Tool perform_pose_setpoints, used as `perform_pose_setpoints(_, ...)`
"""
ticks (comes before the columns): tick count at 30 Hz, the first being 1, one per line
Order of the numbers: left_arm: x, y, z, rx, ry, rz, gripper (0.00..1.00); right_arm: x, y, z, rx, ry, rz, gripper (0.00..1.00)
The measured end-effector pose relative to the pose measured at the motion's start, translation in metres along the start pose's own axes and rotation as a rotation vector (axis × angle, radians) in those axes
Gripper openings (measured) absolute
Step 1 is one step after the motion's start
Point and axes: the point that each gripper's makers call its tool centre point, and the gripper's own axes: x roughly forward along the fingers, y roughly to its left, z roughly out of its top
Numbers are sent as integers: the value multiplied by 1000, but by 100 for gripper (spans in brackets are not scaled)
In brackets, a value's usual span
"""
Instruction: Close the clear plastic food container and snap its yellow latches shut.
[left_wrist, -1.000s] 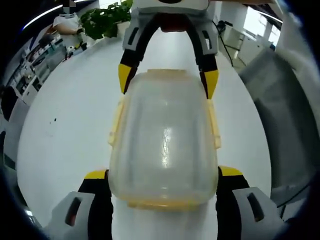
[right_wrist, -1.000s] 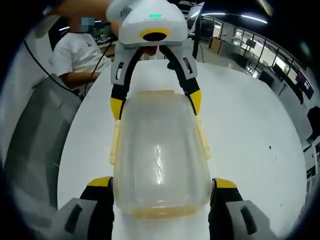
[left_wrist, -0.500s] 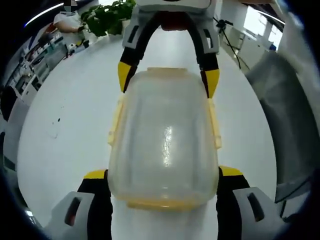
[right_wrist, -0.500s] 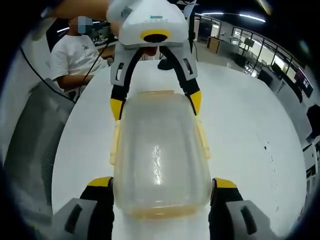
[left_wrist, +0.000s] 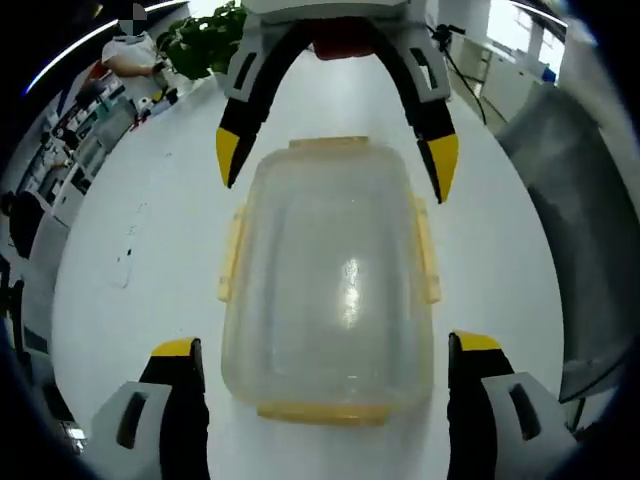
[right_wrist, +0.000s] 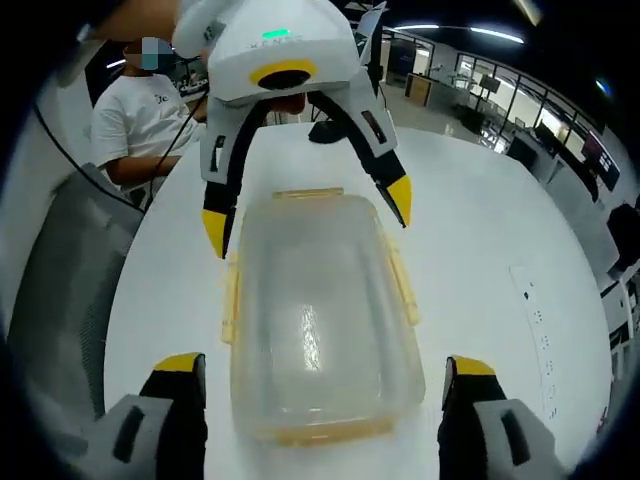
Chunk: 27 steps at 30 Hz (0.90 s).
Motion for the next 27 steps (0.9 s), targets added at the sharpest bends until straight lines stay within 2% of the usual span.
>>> perform_pose_setpoints(4,-5,-4,3,27,9,2,99,-6,3,4,-16,4,-17,99)
perform_pose_setpoints(7,-10,-4,4,12,-1,16,99,-9,6,4,-18,12,-25,99)
perform_pose_setpoints(10,-16,-3,5,-19,-19,26,99,-15,9,7,-3,-13,-28,99)
perform_pose_setpoints(13,-22,-3,3,-11,-9,47,99,-21,10,8,11,-24,-52,99)
perform_pose_setpoints(16,-30,-3,7,-65,-49,60,99,-26,10,8,43,-35,-70,99)
perform_pose_setpoints(18,-35,-4,14,-116,-101,68,99,-31,10,10,63,-52,-90,99)
perform_pose_setpoints(22,-47,-7,17,-134,-134,90,99,-41,16,11,100,-74,-106,99)
perform_pose_setpoints(27,-60,-11,21,-200,-191,117,99,-53,21,13,129,-112,-155,99)
